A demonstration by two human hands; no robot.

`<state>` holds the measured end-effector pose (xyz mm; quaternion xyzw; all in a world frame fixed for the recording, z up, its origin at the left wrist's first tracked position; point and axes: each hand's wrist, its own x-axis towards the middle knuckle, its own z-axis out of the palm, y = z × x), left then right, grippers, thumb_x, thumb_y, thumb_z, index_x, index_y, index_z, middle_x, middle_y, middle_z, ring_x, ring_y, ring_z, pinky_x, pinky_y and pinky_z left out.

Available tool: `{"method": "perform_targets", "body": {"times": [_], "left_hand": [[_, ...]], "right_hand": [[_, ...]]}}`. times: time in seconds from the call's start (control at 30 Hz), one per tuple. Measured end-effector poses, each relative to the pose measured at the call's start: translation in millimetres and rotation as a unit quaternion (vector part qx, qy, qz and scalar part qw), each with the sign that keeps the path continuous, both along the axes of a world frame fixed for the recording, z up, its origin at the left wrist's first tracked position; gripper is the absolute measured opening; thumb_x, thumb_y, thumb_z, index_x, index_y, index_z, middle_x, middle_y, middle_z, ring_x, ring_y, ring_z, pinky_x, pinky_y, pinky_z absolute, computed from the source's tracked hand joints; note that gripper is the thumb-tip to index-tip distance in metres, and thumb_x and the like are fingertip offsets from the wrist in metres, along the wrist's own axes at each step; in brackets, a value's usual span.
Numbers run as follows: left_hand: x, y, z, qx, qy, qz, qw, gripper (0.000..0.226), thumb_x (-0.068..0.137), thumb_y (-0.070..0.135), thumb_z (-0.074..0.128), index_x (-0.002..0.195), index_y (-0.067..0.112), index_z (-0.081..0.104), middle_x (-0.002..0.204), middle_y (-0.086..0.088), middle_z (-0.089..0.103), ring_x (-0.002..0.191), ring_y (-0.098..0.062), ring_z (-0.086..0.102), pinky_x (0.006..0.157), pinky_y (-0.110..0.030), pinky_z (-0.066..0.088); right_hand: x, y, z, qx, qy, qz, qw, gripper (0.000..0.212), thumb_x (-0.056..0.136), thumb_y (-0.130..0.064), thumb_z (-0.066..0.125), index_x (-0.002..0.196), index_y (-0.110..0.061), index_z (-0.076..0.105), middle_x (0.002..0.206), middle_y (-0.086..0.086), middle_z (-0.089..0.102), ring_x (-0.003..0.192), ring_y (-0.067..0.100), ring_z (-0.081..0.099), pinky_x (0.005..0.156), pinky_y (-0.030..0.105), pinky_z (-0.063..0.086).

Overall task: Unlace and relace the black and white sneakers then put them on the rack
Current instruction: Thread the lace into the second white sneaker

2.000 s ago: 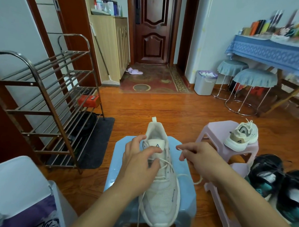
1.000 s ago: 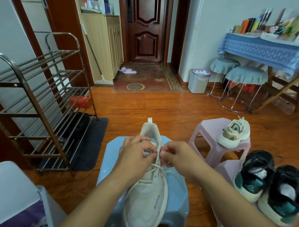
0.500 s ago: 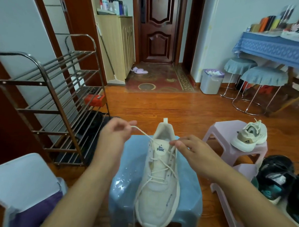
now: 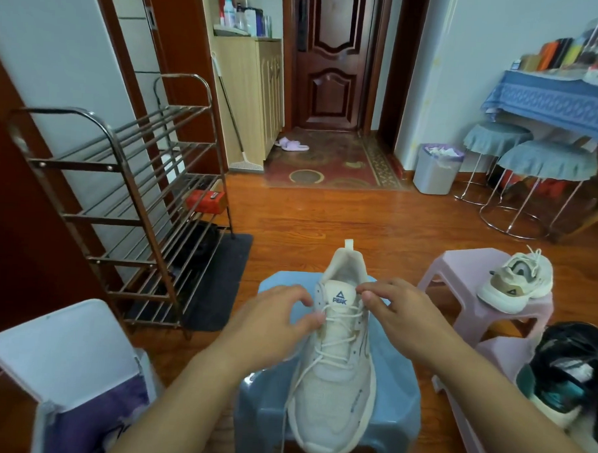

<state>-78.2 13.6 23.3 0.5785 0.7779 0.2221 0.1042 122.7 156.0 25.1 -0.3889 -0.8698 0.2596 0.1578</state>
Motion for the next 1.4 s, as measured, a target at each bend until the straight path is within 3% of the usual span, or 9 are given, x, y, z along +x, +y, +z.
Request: {"method": "perform_targets", "body": {"times": [0.17, 0.3, 0.43, 0.83, 1.0, 1.1, 1.23, 1.3, 1.4], "left_hand": [[-6.2, 0.0, -5.0, -0.007, 0.024, -0.051, 0.998, 0.012, 0.102, 0.043, 0.053, 0.092, 0.036, 0.053, 0.077, 0.013, 0.051, 0.079, -0.011, 0.051, 0.067, -0.035, 0.040], [-8.6, -2.4, -3.9, 0.006, -0.072, -0.043, 0.996, 0.013, 0.100, 0.045, 0.055, 0.092, 0.035, 0.058, 0.062, 0.009, 0.056, 0.054, -0.007, 0.048, 0.057, -0.037, 0.043], [-2.2, -3.6, -6.5, -0.016, -0.069, -0.039, 0.997, 0.018, 0.096, 0.058, 0.055, 0.092, 0.040, 0.054, 0.062, 0.004, 0.054, 0.055, -0.011, 0.049, 0.059, -0.043, 0.049], [-12.5, -13.3, -1.6, -0.081, -0.035, 0.006, 0.996, 0.018, 0.101, 0.040, 0.053, 0.085, 0.034, 0.052, 0.066, 0.005, 0.057, 0.055, -0.014, 0.048, 0.054, -0.033, 0.040], [11.3, -8.2, -2.1, -0.016, -0.221, 0.036, 0.975, 0.016, 0.096, 0.049, 0.062, 0.093, 0.034, 0.059, 0.087, 0.002, 0.066, 0.060, -0.007, 0.052, 0.062, -0.028, 0.046], [24.1, -10.6, -3.5, -0.039, -0.250, 0.037, 0.967, 0.017, 0.094, 0.050, 0.064, 0.102, 0.038, 0.056, 0.095, 0.005, 0.067, 0.071, -0.012, 0.062, 0.071, -0.034, 0.052], [16.4, -12.1, 12.9, -0.023, -0.259, 0.100, 0.960, 0.008, 0.097, 0.033, 0.062, 0.102, 0.026, 0.063, 0.076, 0.001, 0.059, 0.044, -0.004, 0.045, 0.043, -0.020, 0.037], [9.3, -15.9, 24.7, 0.050, -0.373, 0.135, 0.917, 0.019, 0.101, 0.019, 0.053, 0.095, 0.011, 0.069, 0.071, -0.003, 0.051, 0.045, -0.010, 0.038, 0.044, -0.022, 0.027], [26.3, -23.5, 50.0, 0.145, -0.663, 0.061, 0.732, 0.022, 0.103, 0.011, 0.046, 0.093, 0.002, 0.063, 0.068, -0.006, 0.045, 0.050, -0.013, 0.035, 0.044, -0.023, 0.026]], "right_hand": [[-3.0, -1.5, -0.7, 0.012, 0.000, -0.012, 1.000, 0.028, 0.103, -0.045, 0.045, 0.122, -0.043, 0.066, 0.110, -0.017, 0.053, 0.107, 0.013, 0.054, 0.091, 0.035, 0.045], [-2.3, -1.1, -2.0, 0.012, -0.003, -0.014, 1.000, 0.028, 0.103, -0.046, 0.045, 0.120, -0.045, 0.066, 0.110, -0.016, 0.054, 0.106, 0.015, 0.055, 0.093, 0.039, 0.047], [-3.5, -3.9, -1.4, 0.020, 0.010, -0.017, 1.000, 0.027, 0.103, -0.045, 0.047, 0.121, -0.042, 0.066, 0.110, -0.015, 0.054, 0.102, 0.014, 0.057, 0.092, 0.039, 0.047], [-10.7, -16.0, 5.9, 0.085, -0.031, -0.034, 0.995, 0.030, 0.103, -0.042, 0.043, 0.120, -0.038, 0.068, 0.107, -0.010, 0.053, 0.092, 0.013, 0.059, 0.082, 0.037, 0.051], [-4.4, -6.4, -0.4, 0.007, -0.005, -0.018, 1.000, 0.039, 0.103, -0.046, 0.042, 0.140, -0.037, 0.054, 0.126, -0.009, 0.054, 0.108, 0.013, 0.057, 0.094, 0.034, 0.046], [0.9, -4.7, -8.7, -0.042, 0.009, -0.008, 0.999, 0.044, 0.103, -0.046, 0.043, 0.147, -0.039, 0.045, 0.132, -0.008, 0.055, 0.116, 0.014, 0.057, 0.100, 0.034, 0.044], [0.2, -12.9, -0.8, -0.006, 0.082, -0.045, 0.996, 0.041, 0.103, -0.039, 0.048, 0.145, -0.037, 0.047, 0.129, -0.013, 0.052, 0.100, -0.002, 0.057, 0.091, 0.027, 0.046], [-1.9, -23.0, 10.9, 0.026, 0.168, -0.069, 0.983, 0.027, 0.102, -0.029, 0.053, 0.128, -0.036, 0.059, 0.118, -0.016, 0.060, 0.096, -0.006, 0.057, 0.088, 0.028, 0.052], [-10.4, -51.5, 28.0, -0.120, 0.296, -0.031, 0.947, 0.016, 0.101, -0.024, 0.056, 0.112, -0.030, 0.066, 0.104, -0.011, 0.072, 0.100, 0.002, 0.065, 0.095, 0.039, 0.054]]}}
